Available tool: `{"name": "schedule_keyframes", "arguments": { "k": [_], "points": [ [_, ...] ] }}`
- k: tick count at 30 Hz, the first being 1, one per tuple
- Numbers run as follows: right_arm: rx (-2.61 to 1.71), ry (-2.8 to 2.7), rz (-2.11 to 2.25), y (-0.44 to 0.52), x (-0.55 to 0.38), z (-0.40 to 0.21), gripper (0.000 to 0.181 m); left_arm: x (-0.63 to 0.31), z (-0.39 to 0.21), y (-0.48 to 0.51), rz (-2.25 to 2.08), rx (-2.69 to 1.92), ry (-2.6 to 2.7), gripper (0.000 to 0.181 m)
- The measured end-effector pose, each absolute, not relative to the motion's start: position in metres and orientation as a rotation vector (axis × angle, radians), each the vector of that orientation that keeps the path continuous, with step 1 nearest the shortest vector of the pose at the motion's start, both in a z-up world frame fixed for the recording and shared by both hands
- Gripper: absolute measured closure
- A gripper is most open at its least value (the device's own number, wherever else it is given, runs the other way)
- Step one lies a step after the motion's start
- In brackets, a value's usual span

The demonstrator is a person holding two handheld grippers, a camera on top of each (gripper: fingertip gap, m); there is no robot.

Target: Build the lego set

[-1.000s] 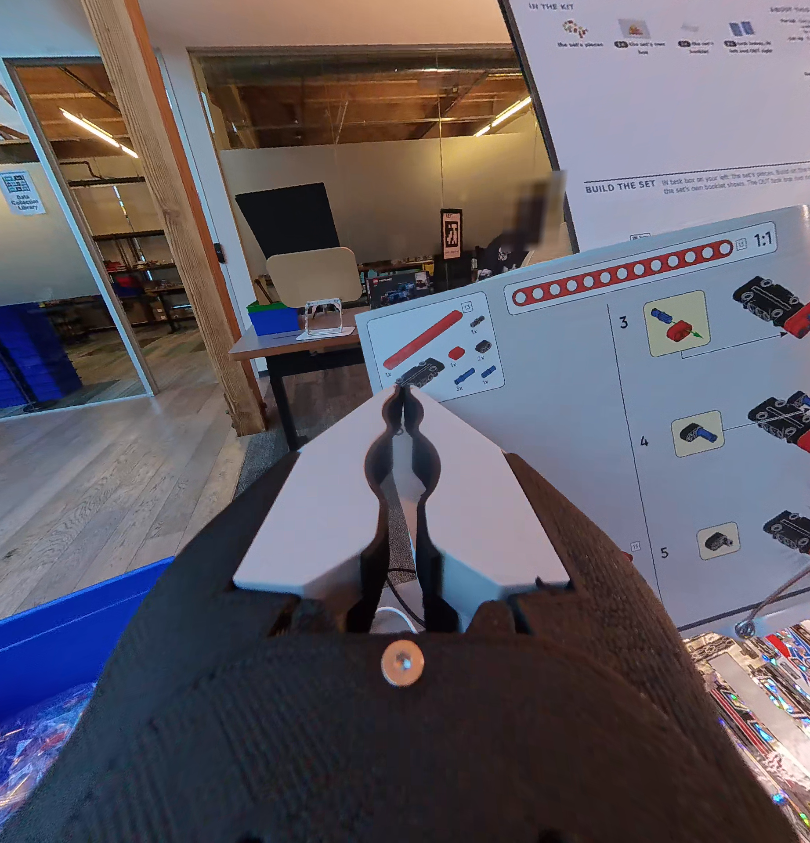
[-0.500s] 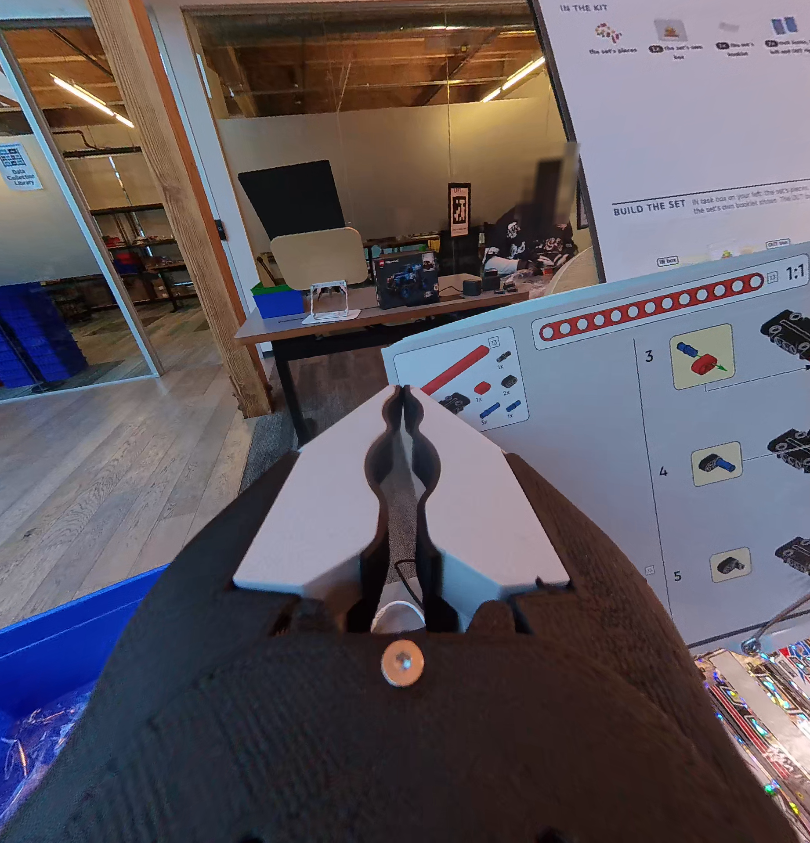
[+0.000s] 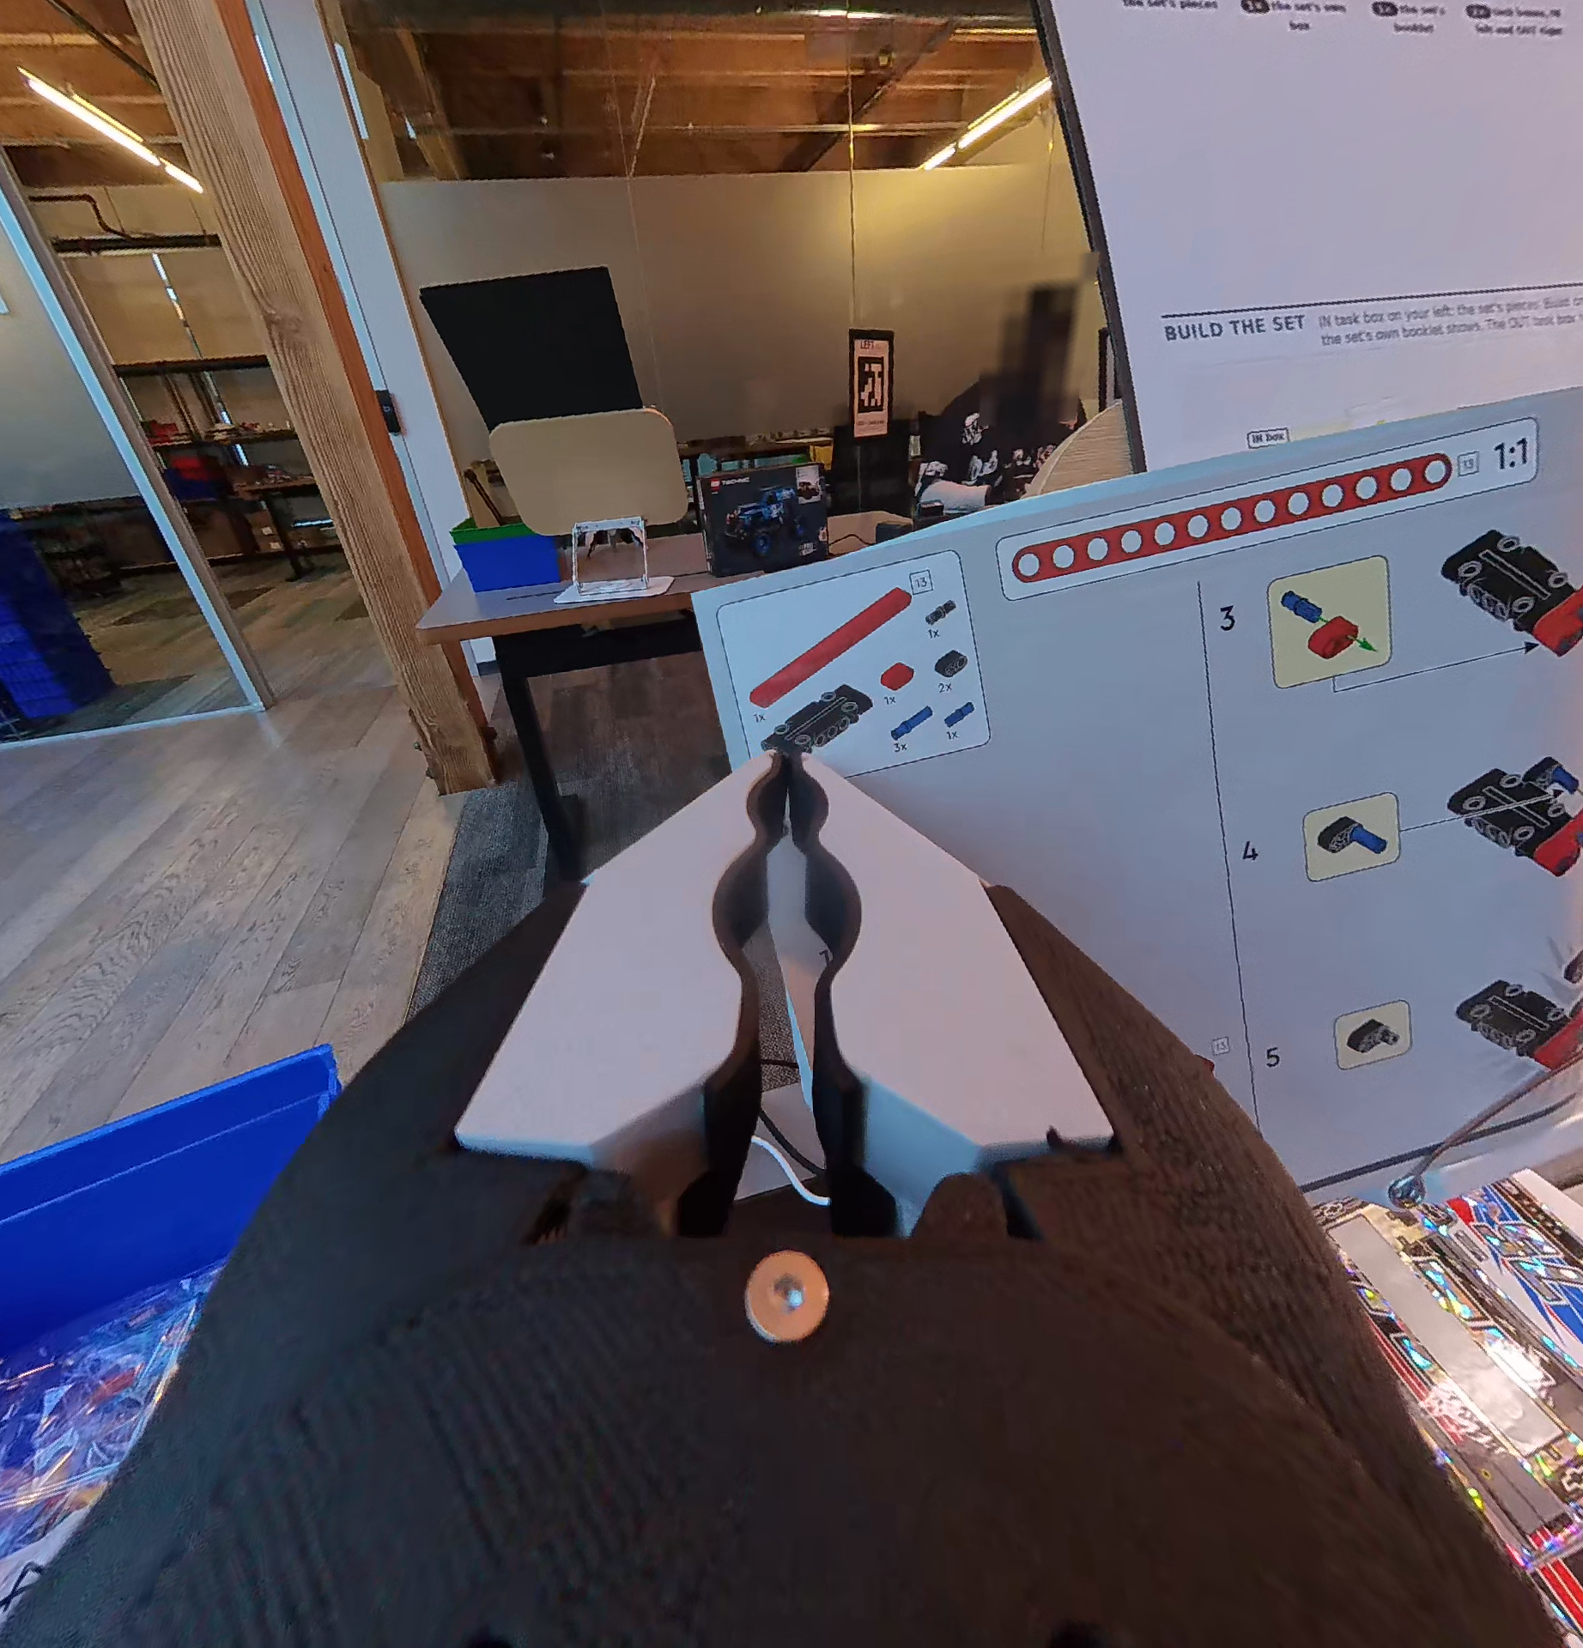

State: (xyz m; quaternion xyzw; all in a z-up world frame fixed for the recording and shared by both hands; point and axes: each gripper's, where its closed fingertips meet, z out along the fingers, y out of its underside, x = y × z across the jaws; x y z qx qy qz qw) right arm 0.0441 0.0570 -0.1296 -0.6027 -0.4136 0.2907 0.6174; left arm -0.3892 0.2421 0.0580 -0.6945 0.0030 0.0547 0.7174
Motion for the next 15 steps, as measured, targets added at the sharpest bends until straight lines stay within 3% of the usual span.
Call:
{"name": "schedule_keyframes", "arguments": {
  "k": [15],
  "points": [
    [-1.377, -0.957, 0.675, 0.053, 0.045, -0.127, 0.177, -0.366, 0.082, 0.207, 0.106, -1.550, 0.143, 0.181]
  ]
}}
